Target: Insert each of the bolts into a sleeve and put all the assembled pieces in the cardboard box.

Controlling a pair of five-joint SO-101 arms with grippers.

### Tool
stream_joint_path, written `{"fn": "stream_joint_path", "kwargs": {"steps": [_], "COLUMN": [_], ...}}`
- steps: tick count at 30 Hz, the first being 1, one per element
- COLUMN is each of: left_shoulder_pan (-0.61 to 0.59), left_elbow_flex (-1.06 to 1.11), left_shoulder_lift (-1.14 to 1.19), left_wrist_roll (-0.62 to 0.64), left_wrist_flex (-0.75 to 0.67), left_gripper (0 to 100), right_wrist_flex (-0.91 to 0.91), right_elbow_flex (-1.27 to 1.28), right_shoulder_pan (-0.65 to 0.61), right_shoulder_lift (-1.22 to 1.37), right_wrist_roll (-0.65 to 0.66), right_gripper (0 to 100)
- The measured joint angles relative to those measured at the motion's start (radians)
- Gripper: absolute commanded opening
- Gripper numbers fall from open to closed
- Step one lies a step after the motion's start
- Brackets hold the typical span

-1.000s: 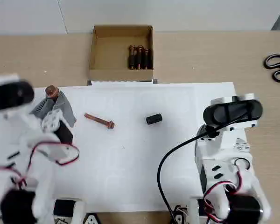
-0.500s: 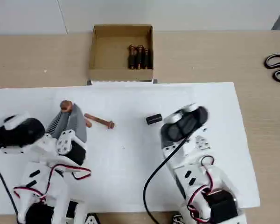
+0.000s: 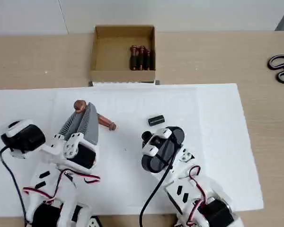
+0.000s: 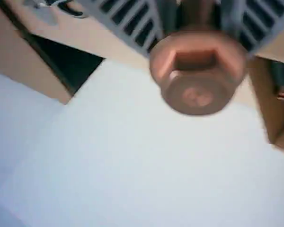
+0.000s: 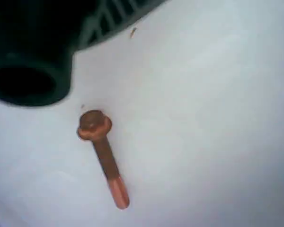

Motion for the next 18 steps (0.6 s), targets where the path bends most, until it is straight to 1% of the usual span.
{"fn": "stream_joint_path", "kwargs": {"steps": [6, 8, 11, 18], "left_shoulder_pan": [0.121, 0.15, 0.167, 0.17], "left_elbow_flex": [0.0, 0.0, 0.0, 0.0], "left_shoulder_lift": [0.0, 0.0, 0.0, 0.0], "left_wrist_roll": [0.084, 0.094, 0.098, 0.1], "left_wrist_flex": [-0.017, -0.017, -0.017, -0.017], "left_gripper": [1, 1, 1, 1], "right_wrist_flex": [-0.057, -0.066, -0.068, -0.072], "right_elbow_flex": [0.023, 0.031, 0.031, 0.031], "right_shoulder_pan": [-0.003, -0.003, -0.014, -0.101], "right_shoulder_lift": [0.0, 0.0, 0.0, 0.0], "right_wrist_roll": [0.0, 0.0, 0.0, 0.0], "right_gripper": [0.2, 0.2, 0.2, 0.2]}}
